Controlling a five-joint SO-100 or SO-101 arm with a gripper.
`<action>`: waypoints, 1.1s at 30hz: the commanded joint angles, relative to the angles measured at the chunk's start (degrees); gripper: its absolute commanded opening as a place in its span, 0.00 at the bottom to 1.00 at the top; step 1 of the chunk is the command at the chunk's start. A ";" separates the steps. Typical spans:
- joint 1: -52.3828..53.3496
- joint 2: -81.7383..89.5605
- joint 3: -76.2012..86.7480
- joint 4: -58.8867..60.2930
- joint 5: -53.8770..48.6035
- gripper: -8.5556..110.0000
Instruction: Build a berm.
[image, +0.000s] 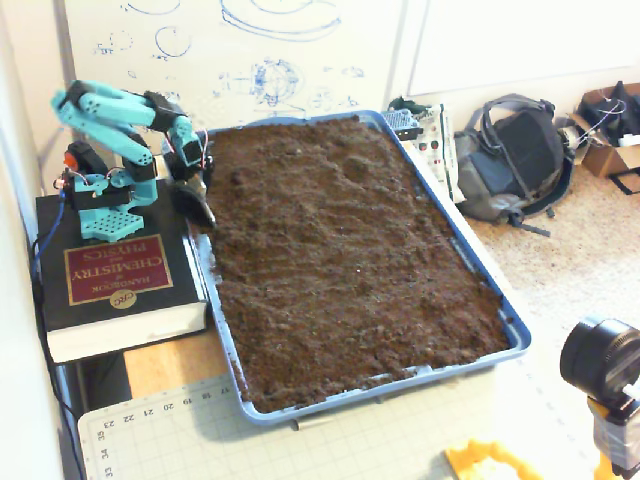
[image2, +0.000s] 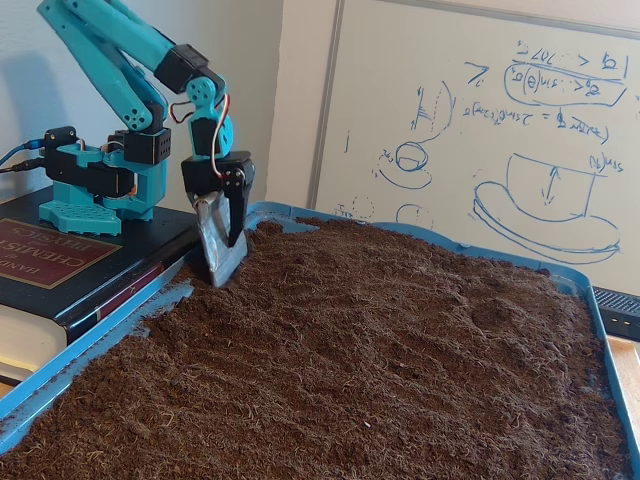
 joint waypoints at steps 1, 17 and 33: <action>-0.35 -6.50 -5.45 -0.18 0.35 0.08; 0.09 -29.62 -40.78 0.62 0.53 0.08; 3.43 -26.89 -49.22 0.97 0.53 0.07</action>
